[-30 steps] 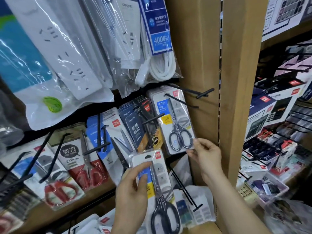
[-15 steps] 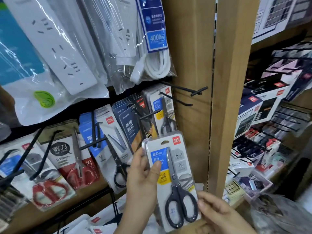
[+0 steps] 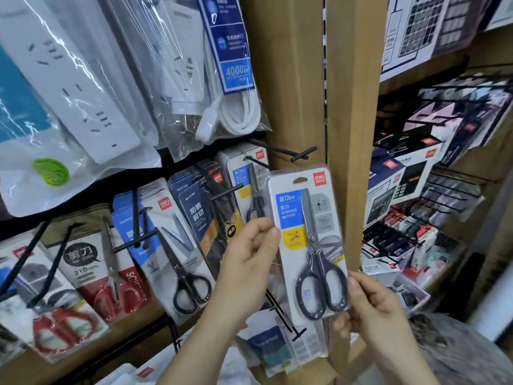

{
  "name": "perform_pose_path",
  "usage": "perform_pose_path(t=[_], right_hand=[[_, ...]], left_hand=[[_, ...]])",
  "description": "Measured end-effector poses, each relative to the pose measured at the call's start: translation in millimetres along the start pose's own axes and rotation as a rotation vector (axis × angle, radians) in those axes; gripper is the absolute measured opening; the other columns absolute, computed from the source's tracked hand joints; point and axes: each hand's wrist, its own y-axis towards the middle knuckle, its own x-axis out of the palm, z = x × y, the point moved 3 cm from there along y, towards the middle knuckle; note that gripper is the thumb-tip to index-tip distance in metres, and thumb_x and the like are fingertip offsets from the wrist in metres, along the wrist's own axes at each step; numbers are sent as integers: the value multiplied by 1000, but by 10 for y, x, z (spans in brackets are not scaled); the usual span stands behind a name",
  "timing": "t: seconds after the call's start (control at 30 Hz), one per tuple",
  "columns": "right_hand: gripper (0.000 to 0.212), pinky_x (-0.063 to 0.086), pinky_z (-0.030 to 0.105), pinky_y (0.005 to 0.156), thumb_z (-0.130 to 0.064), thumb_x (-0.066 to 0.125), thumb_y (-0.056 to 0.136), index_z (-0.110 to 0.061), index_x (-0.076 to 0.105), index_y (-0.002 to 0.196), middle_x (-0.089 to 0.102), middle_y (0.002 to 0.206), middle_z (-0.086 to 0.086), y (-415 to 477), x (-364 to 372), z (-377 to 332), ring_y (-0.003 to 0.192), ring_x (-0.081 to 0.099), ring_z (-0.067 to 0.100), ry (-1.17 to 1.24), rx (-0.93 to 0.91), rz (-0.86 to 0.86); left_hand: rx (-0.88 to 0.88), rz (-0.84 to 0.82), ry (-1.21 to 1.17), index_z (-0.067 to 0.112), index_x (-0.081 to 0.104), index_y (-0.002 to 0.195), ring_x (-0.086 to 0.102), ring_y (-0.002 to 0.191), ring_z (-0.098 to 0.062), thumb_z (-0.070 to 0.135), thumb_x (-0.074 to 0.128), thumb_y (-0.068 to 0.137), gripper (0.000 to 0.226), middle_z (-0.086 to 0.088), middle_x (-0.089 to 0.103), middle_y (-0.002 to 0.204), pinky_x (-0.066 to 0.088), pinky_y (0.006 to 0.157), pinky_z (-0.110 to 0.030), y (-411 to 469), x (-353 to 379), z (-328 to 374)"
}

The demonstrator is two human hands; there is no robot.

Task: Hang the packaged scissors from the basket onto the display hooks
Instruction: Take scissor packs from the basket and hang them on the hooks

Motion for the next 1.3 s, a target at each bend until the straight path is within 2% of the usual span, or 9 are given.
perform_pose_path(t=[0.27,0.37,0.6,0.73,0.87,0.97,1.13,1.23,1.3], right_hand=[[24,40,22,29,-14,48,97,2,66,97,58,49,8,27,103,3,31,51,17,32,38,7],[25,37,19,30,-16,49,97,1,67,97,57,48,5,30,109,-5,29,48,17,67,47,24],[23,30,17,29,-19,54,95,-3,70,94,50,45,9,97,114,-83,26,41,15,81,24,69],[22,31,18,30,-20,55,94,-5,70,99,49,44,7,149,123,-92,29,42,14,76,32,38],[20,45,21,40,-14,56,94,-13,68,110,63,60,9,192,220,6,45,55,17,144,92,-54],[18,53,21,49,-9,57,95,-10,69,107,69,70,12,327,270,53,55,61,17,160,111,-78],[11,54,19,50,-9,59,95,-4,69,98,71,68,12,714,424,106,50,63,13,173,63,-21],[11,54,19,50,-7,61,94,0,68,99,70,71,12,961,480,211,51,63,13,190,63,23],[12,54,20,52,-6,61,94,2,67,101,69,74,13,1116,503,290,52,63,11,188,74,57]], left_hand=[[-62,58,49,11,63,95,63,61,-15,28,49,98,23,-8,72,71,54,54,-27,120,-26,-25],[-38,73,67,15,64,94,59,66,-27,30,50,99,22,-23,69,82,53,59,-39,170,-6,-22],[-128,41,46,18,63,104,60,66,-30,26,52,99,14,-23,68,82,54,58,-36,-5,-19,-175],[-165,3,118,25,60,95,58,57,-25,28,51,100,11,-6,63,63,52,53,-30,-158,-7,-296],[-103,143,265,30,57,90,59,66,-45,52,50,93,23,-21,64,74,53,59,-57,-58,-89,-442],[-141,197,303,28,55,88,58,67,-45,64,47,83,38,-23,62,73,52,64,-62,65,-141,-491],[-125,294,389,36,55,100,66,69,-25,34,58,95,6,-3,70,80,57,71,-53,216,-251,-422],[-63,292,513,50,46,124,64,74,-4,3,59,91,59,13,60,96,57,77,-26,134,-331,-396],[-56,236,608,60,46,117,63,82,-4,-4,54,89,71,14,58,102,53,79,-18,15,-366,-428]])
